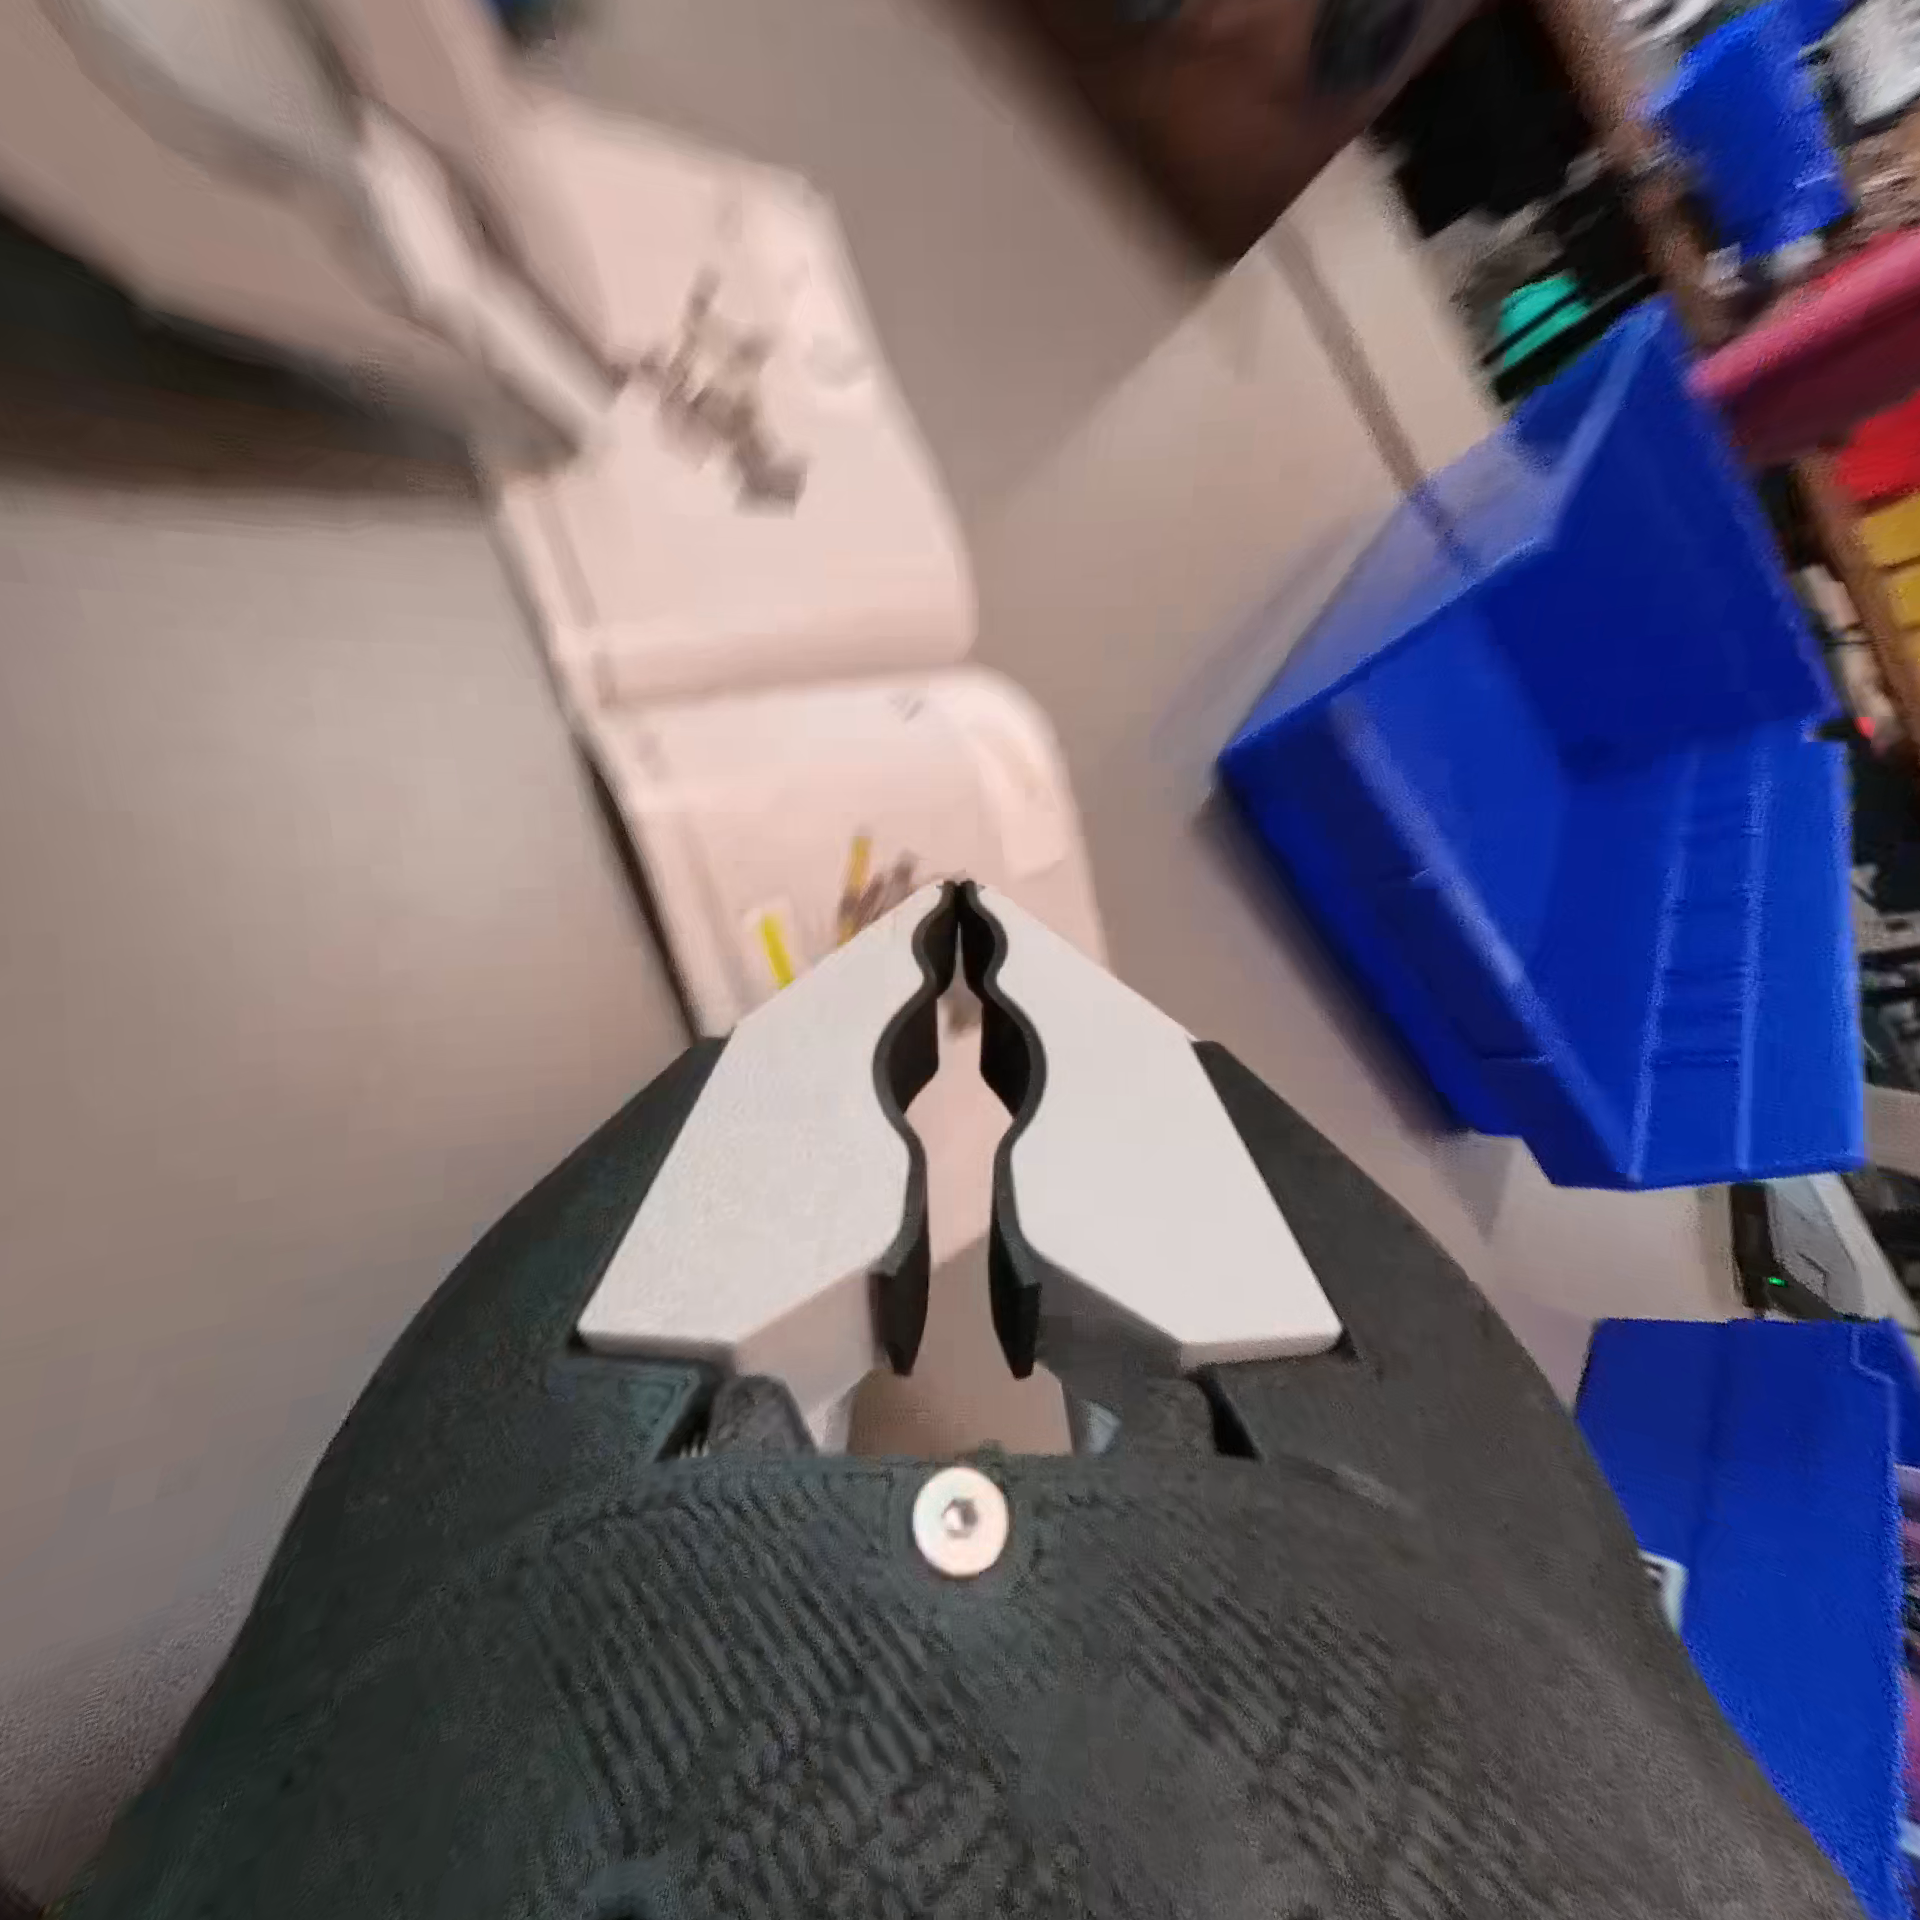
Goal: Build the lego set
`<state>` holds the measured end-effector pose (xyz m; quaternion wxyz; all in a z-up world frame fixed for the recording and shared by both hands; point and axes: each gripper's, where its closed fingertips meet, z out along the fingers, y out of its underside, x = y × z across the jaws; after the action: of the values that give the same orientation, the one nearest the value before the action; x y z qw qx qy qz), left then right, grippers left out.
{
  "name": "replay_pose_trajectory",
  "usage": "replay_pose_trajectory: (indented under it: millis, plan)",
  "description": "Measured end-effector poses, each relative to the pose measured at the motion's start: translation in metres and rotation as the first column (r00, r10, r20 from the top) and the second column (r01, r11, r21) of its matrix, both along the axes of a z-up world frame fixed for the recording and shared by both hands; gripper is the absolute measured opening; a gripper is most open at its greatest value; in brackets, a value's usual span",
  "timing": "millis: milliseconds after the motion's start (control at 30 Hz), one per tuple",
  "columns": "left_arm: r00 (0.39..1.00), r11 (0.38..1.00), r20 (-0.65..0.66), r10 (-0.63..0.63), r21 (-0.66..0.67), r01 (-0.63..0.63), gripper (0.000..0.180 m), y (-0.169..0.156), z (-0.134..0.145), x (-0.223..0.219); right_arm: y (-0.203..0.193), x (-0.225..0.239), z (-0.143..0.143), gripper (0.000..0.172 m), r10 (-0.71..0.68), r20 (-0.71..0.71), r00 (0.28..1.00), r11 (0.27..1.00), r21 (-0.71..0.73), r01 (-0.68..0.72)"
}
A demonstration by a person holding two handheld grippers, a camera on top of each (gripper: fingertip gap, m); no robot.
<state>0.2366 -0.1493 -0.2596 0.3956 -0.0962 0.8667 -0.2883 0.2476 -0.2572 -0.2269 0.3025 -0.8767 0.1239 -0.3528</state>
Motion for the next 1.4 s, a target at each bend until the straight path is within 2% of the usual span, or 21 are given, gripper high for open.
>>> replay_pose_trajectory:
  millis: [33,100,167,267,367,467,533,600,667,833,967,1033,1100,1167,1267,1400]
  plan:
    - [1.000,0.999,0.019,-0.006,-0.040,0.007,0.005,-0.001,0.007,-0.002,0.007,0.008,0.013,0.000,-0.027,0.018,0.999,0.996,0.091,0.025]
    - [0.996,0.995,0.092,-0.010,-0.095,0.019,0.005,0.004,0.024,-0.005,0.025,0.022,0.022,0.002,-0.028,0.005,1.000,0.978,0.209,0.026]
    - [0.979,0.995,0.205,0.019,-0.101,0.002,0.002,0.021,0.040,-0.006,0.044,0.032,0.017,0.008,0.006,-0.008,1.000,0.975,0.222,-0.005]
    - [0.923,0.992,0.379,0.073,-0.121,-0.028,0.000,0.056,0.065,-0.006,0.060,0.040,-0.007,0.009,0.050,-0.060,0.997,0.993,0.108,-0.043]
    - [0.828,0.981,0.527,0.194,-0.131,-0.146,0.000,0.116,0.093,0.018,0.070,0.034,-0.033,0.001,0.120,-0.129,0.984,0.993,0.002,-0.120]
    - [0.736,0.920,0.554,0.389,-0.193,-0.341,0.000,0.198,0.108,0.045,0.076,0.037,-0.038,0.000,0.164,-0.061,0.985,0.986,-0.034,-0.166]
    - [0.679,0.881,0.572,0.460,-0.197,-0.430,0.000,0.242,0.107,0.055,0.079,0.038,-0.037,0.000,0.200,0.020,0.980,0.978,-0.065,-0.199]
    - [0.646,0.840,0.563,0.515,-0.182,-0.511,0.000,0.274,0.099,0.061,0.081,0.038,-0.035,0.000,0.234,0.116,0.965,0.969,-0.110,-0.221]
    - [0.624,0.813,0.557,0.549,-0.180,-0.554,0.000,0.291,0.093,0.064,0.081,0.041,-0.034,0.000,0.214,0.164,0.963,0.973,-0.126,-0.195]
    - [0.613,0.806,0.593,0.522,-0.108,-0.581,0.000,0.296,0.078,0.064,0.082,0.044,-0.030,0.000,0.203,0.293,0.934,0.965,-0.223,-0.139]
    - [0.618,0.775,0.574,0.537,-0.046,-0.631,0.000,0.306,0.065,0.066,0.083,0.045,-0.012,0.000,0.160,0.341,0.926,0.987,-0.087,-0.138]
    - [0.622,0.769,0.573,0.533,-0.022,-0.638,0.000,0.307,0.062,0.066,0.084,0.044,0.000,0.000,0.138,0.371,0.918,0.989,-0.007,-0.145]
    - [0.628,0.780,0.585,0.513,-0.012,-0.625,0.000,0.303,0.063,0.065,0.083,0.046,0.010,0.000,0.115,0.424,0.898,0.991,0.010,-0.132]
    - [0.640,0.796,0.577,0.507,-0.029,-0.605,0.000,0.299,0.064,0.064,0.081,0.048,0.017,0.000,0.095,0.461,0.882,0.993,0.014,-0.114]
    - [0.650,0.813,0.539,0.535,-0.120,-0.570,0.000,0.296,0.068,0.063,0.081,0.048,0.016,0.000,0.084,0.456,0.886,0.994,0.018,-0.104]
    - [0.708,0.843,0.471,0.526,-0.180,-0.506,0.000,0.279,0.065,0.064,0.076,0.048,0.018,0.000,0.052,0.503,0.863,0.999,-0.020,-0.048]
